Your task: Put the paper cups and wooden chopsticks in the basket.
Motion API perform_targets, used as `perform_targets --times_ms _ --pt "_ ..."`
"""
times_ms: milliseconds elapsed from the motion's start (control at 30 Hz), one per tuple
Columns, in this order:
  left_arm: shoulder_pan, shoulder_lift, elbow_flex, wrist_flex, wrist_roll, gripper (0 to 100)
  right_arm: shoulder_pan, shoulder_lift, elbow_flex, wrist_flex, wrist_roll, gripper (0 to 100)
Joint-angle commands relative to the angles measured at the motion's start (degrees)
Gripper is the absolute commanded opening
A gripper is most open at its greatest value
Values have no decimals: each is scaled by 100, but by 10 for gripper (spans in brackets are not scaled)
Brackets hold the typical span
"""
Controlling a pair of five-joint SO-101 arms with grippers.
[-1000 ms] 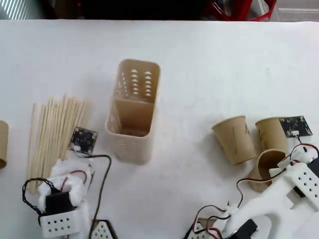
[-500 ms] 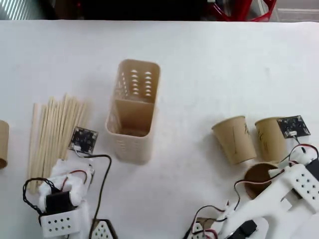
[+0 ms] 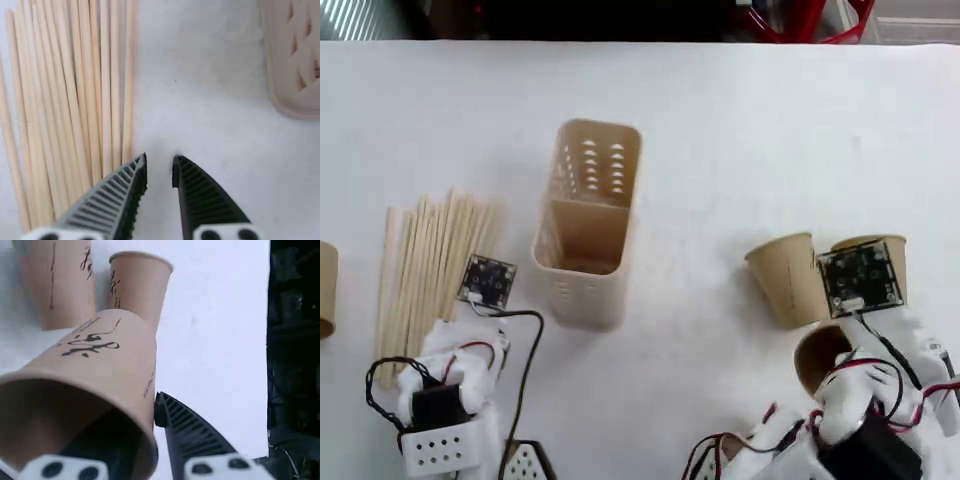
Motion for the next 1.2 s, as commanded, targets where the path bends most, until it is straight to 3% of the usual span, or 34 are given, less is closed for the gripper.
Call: perform_targets --times_ms 0,267,533,667,833,1167 --pt "-31 -40 -9 26 -35 103 -989 145 -853 -400 -1468 17" --pt "-31 -40 -9 26 -35 103 -3125 2105 -2453 -1191 -3895 17" --pt "-31 -40 -9 26 -35 103 -5349 4251 -3991 -1297 -5046 17" --pt "-31 -40 -9 26 -35 103 -6369 4945 -4422 -1288 -5125 17" --pt "-31 -40 -9 26 -35 103 -6941 5613 -4519 -1411 -4818 18" --pt "-31 -40 -9 26 -35 103 -6941 6123 -4475 -1745 -4818 18"
